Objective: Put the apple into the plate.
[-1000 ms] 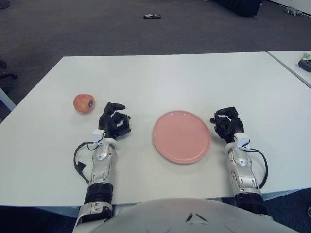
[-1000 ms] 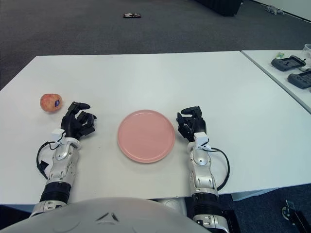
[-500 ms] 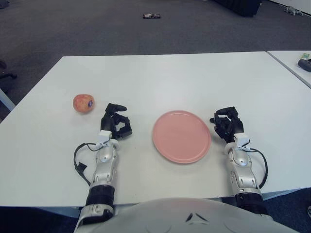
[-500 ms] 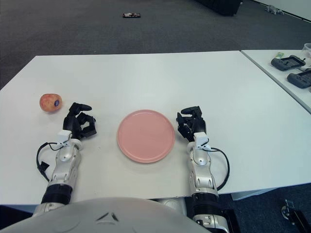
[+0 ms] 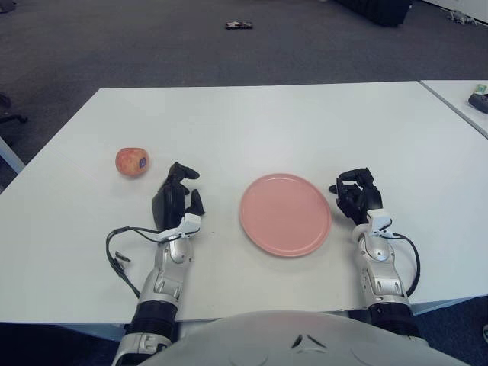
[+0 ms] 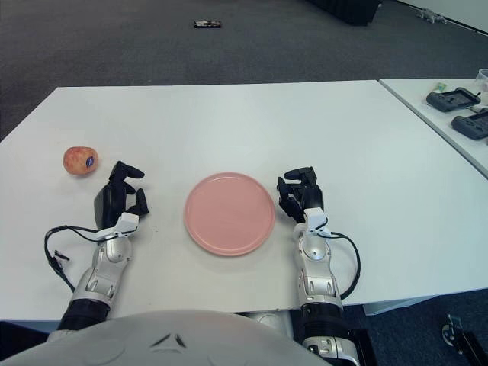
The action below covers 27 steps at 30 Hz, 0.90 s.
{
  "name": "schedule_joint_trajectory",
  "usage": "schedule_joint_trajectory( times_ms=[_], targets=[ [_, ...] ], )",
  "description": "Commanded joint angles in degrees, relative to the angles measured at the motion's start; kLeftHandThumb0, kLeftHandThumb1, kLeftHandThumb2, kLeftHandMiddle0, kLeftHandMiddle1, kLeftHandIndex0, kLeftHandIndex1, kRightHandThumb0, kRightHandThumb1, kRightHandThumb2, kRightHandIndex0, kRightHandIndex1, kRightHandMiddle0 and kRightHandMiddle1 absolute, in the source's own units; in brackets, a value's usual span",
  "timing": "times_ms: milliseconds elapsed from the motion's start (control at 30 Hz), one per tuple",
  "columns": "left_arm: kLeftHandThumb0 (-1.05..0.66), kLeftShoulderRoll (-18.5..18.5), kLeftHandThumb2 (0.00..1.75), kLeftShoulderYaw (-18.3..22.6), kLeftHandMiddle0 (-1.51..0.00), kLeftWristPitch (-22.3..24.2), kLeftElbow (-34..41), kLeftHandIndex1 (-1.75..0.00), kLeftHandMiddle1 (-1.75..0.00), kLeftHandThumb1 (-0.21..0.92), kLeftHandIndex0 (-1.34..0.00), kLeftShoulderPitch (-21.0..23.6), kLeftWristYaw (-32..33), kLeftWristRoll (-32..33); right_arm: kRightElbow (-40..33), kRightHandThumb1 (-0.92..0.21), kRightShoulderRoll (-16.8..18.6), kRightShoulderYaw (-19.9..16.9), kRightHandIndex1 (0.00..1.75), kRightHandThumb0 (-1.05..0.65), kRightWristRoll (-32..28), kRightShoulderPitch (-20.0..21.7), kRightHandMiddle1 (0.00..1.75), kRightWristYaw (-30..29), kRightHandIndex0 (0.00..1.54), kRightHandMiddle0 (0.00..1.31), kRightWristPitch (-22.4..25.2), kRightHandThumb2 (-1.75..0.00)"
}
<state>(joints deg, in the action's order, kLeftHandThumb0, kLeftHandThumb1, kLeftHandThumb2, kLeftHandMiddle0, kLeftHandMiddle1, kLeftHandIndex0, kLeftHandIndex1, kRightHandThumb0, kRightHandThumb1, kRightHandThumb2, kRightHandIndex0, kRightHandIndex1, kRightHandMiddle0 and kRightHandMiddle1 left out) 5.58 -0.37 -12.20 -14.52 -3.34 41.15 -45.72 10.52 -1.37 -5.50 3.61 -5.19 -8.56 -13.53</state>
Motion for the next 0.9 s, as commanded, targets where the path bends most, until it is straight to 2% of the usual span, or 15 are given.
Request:
schedule_joint_trajectory(
  times_ms=[0,33,100,133,200,267,400,467,500,533,633,733,867],
  targets=[
    [-0.01,2.36,0.70,-0.26,-0.37,2.37,1.49,-1.75,-1.51,0.75,-0.25,2.97,3.53,-2.43,1.35,-0.89,-0.14,-0.42,1.22,-0.35,-0.19,0.85,1.75,-0.16,0.49,0.21,0.13,-0.57],
    [-0.01,2.89,0.61,-0.11,-0.35,2.91,1.93,-1.75,-1.47,0.81,-0.24,3.31,3.20,-2.19,1.41,-0.89,-0.12,-0.45,1.22,-0.35,-0.22,0.87,1.75,-0.16,0.49,0.21,0.09,-0.57],
    [-0.17,4.10,0.57,0.41,-0.20,4.22,2.88,-1.75,-1.47,0.86,-0.21,4.04,1.64,-1.31,1.48,-0.90,-0.08,-0.51,1.22,-0.35,-0.25,0.92,1.75,-0.16,0.49,0.21,0.04,-0.56],
    [-0.24,4.71,0.56,0.70,-0.13,4.91,3.37,-1.75,-1.41,0.88,-0.20,4.39,0.67,-0.79,1.50,-0.90,-0.06,-0.54,1.22,-0.35,-0.25,0.93,1.75,-0.16,0.49,0.21,0.02,-0.56],
    [-0.29,5.68,0.55,1.06,-0.06,6.77,3.92,-1.75,-1.35,0.90,-0.19,5.03,-1.51,-0.01,1.64,-0.90,0.03,-0.57,1.22,-0.35,-0.21,1.10,1.75,-0.23,0.49,0.20,0.06,-0.55],
    [-0.54,6.43,0.66,1.29,-0.03,9.09,4.59,-1.36,-1.11,0.91,-0.08,5.45,-4.16,0.78,1.64,-0.91,0.09,-0.61,1.22,-0.35,-0.20,1.18,1.75,-0.30,0.49,0.20,0.16,-0.55],
    [-0.72,9.07,0.59,1.91,-0.01,11.89,3.24,-1.03,-0.87,0.90,-0.02,8.12,-7.03,1.72,1.84,-0.91,0.15,-0.62,1.22,-0.35,-0.17,1.34,1.75,-0.40,0.49,0.20,0.28,-0.54],
    [-0.80,11.34,0.53,2.06,0.00,12.82,-0.23,-0.77,-0.70,0.86,-0.01,10.94,-7.23,1.43,1.98,-0.91,0.20,-0.64,1.22,-0.35,-0.18,1.41,1.75,-0.45,0.48,0.20,0.24,-0.54],
    [-0.81,12.18,0.52,1.69,0.00,13.53,-1.63,-0.71,-0.67,0.85,-0.01,12.01,-6.99,0.68,2.08,-0.91,0.21,-0.65,1.22,-0.35,-0.16,1.43,1.75,-0.48,0.48,0.20,0.14,-0.54],
    [-0.84,12.87,0.50,1.20,0.00,14.22,-2.61,-0.56,-0.56,0.83,0.00,12.77,-6.74,-0.12,2.16,-0.91,0.20,-0.65,1.22,-0.35,-0.11,1.44,1.75,-0.52,0.48,0.20,0.04,-0.54],
    [-0.88,14.31,0.47,0.15,0.00,14.86,-4.49,-0.32,-0.38,0.80,0.00,13.99,-6.56,-0.53,2.42,-0.91,0.16,-0.61,1.22,-0.35,0.06,1.50,1.75,-0.65,0.48,0.20,-0.14,-0.53],
    [-0.90,16.35,0.55,-0.34,0.00,14.25,-6.67,-0.12,-0.19,0.68,0.00,15.16,-8.08,0.83,2.62,-0.91,0.07,-0.58,1.22,-0.35,0.24,1.53,1.75,-0.75,0.49,0.20,-0.29,-0.53],
    [-0.93,19.44,0.62,-0.30,0.00,11.03,-11.84,-0.03,-0.04,0.59,0.00,17.44,-10.73,4.12,2.77,-0.91,-0.02,-0.55,1.22,-0.35,0.30,1.56,1.75,-0.85,0.49,0.20,-0.67,-0.54]
  ],
)
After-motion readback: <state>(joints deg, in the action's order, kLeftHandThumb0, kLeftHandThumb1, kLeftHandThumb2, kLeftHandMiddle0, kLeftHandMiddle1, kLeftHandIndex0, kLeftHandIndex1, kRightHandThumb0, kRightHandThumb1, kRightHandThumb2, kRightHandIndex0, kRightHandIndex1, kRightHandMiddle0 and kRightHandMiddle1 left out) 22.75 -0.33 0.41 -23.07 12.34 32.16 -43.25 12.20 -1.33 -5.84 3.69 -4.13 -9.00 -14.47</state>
